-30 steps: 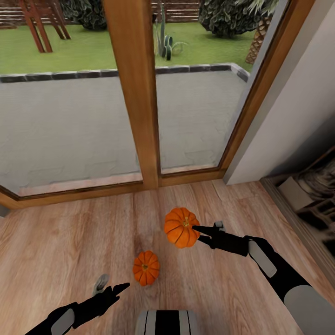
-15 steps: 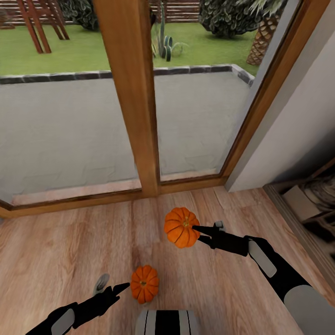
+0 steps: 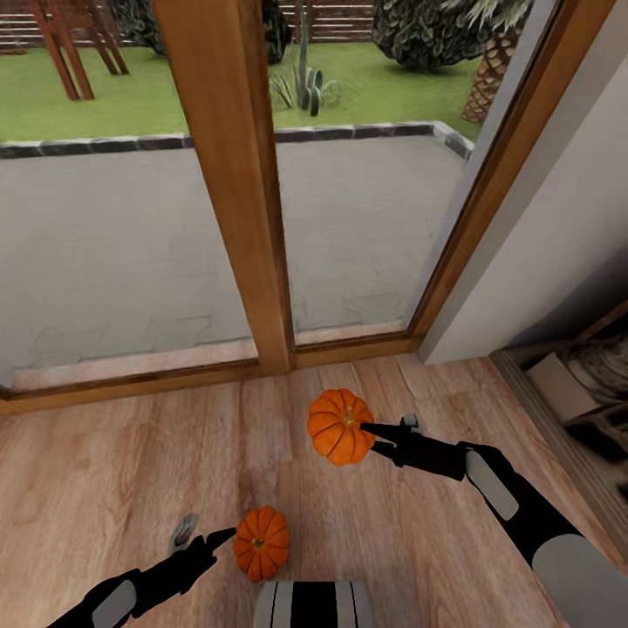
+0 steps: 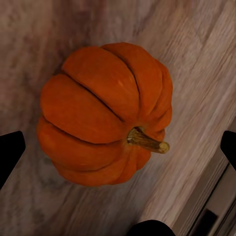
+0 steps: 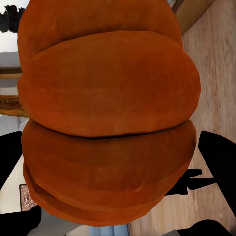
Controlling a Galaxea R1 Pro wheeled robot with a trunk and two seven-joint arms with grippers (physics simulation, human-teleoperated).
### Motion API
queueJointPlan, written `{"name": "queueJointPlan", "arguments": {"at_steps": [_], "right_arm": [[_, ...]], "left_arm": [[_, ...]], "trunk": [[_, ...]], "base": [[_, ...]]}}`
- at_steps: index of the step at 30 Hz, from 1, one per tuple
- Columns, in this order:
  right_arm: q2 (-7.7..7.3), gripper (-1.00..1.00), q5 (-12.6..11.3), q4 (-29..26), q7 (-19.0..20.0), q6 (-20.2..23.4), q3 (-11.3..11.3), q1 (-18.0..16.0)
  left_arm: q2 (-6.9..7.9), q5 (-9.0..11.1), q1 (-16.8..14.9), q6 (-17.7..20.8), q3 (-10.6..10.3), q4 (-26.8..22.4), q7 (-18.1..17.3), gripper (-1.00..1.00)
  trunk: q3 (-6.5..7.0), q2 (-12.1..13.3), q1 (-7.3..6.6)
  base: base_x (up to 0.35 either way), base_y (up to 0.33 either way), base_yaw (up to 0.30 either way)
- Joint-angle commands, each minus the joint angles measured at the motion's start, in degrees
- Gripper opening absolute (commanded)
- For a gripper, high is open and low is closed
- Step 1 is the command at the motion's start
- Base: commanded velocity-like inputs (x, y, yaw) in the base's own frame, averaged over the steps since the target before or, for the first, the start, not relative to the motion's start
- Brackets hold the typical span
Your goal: Place each of the two pumpkins and all three candles from the living room inside a cabinet in the living room (use any cabinet), then make sure every cabinet is closed, and position the cauldron so it is next to a table in the living room.
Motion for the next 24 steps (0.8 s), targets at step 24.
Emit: {"name": "queueJointPlan", "arguments": {"at_steps": [24], "right_arm": [[-0.05, -1.00, -0.4, 0.0, -0.1, 0.3, 0.2, 0.0]], "left_arm": [[-0.06, 0.4, 0.0, 0.5, -0.1, 0.0, 0.0, 1.00]], "trunk": [[-2.70, -0.2, 0.30]], "base": [[0.000, 0.000, 0.000]]}}
